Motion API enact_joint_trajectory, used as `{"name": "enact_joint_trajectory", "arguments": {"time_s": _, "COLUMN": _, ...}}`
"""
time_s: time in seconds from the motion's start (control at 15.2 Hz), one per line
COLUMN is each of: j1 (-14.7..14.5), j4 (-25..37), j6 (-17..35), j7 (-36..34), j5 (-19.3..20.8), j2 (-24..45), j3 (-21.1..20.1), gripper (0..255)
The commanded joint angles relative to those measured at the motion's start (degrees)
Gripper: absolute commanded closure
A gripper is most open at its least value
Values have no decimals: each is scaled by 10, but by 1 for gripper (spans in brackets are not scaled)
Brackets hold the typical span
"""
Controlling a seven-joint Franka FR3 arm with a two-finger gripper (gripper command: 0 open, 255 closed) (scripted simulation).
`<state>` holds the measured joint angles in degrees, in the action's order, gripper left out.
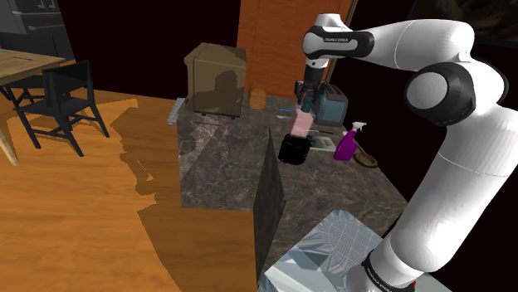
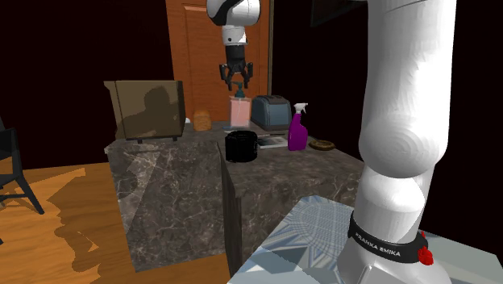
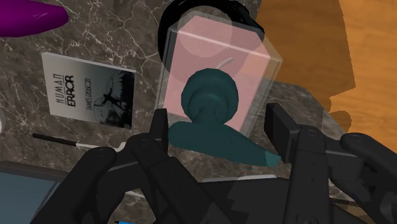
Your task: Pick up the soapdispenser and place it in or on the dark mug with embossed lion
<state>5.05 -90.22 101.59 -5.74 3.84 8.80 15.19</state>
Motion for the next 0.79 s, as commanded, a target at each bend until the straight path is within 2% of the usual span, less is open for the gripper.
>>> {"name": "enact_joint_trajectory", "arguments": {"time_s": 0.0, "j1": 0, "j4": -19, "j6": 18, "j7": -1, "j5": 1, "j2": -1, "j3": 0, "gripper": 255}}
{"name": "enact_joint_trajectory", "arguments": {"time_s": 0.26, "j1": 0, "j4": -49, "j6": 48, "j7": -4, "j5": 1, "j2": -1, "j3": 0, "gripper": 255}}
{"name": "enact_joint_trajectory", "arguments": {"time_s": 0.73, "j1": 0, "j4": -49, "j6": 48, "j7": -4, "j5": 1, "j2": -1, "j3": 0, "gripper": 255}}
